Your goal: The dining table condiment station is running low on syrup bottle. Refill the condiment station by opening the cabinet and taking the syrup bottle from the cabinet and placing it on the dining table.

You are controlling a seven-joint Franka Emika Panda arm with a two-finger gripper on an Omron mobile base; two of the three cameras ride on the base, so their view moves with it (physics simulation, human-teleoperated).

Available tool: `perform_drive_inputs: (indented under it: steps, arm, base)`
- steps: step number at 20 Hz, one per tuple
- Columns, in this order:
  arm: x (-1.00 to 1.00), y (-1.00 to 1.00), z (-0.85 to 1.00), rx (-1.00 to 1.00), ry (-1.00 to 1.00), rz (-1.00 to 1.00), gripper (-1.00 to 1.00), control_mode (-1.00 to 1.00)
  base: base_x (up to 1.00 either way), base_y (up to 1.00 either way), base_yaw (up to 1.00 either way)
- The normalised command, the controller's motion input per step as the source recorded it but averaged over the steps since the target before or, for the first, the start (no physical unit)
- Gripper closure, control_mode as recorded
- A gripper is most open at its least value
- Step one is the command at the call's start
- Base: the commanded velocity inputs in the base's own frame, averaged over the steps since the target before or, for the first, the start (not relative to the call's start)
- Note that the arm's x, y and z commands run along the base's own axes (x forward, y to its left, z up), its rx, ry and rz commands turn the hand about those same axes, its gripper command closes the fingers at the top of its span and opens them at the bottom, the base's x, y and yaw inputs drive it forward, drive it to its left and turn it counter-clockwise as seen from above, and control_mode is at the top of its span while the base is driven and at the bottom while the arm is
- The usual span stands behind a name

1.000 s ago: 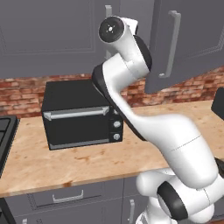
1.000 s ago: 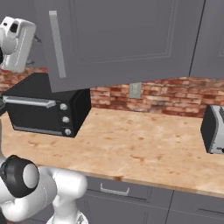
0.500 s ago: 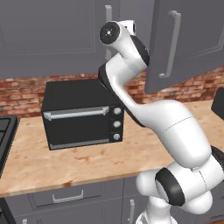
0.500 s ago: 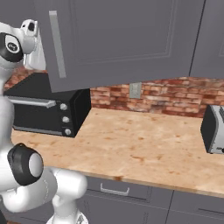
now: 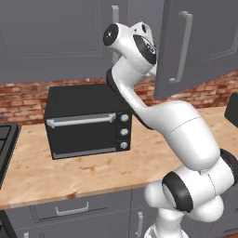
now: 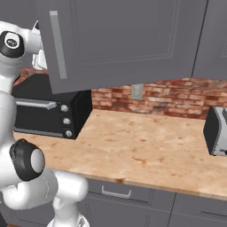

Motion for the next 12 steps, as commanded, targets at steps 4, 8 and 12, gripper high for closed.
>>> perform_drive_inputs:
  steps: [4, 8, 12]
  arm:
    - [-1.0, -0.91, 0.0, -0.1, 0.03, -0.31, -1.0, -1.0]
    - [-1.0, -1.0, 0.0, -0.03, 0.0, -0.31, -1.0, -1.0]
    - [-1.0, -1.0, 0.0, 0.0, 0.0, -0.25, -1.0, -1.0]
  base:
    - [0.0, 0.0, 0.0]
    - [0.0, 0.0, 0.0]
    - [0.0, 0.0, 0.0]
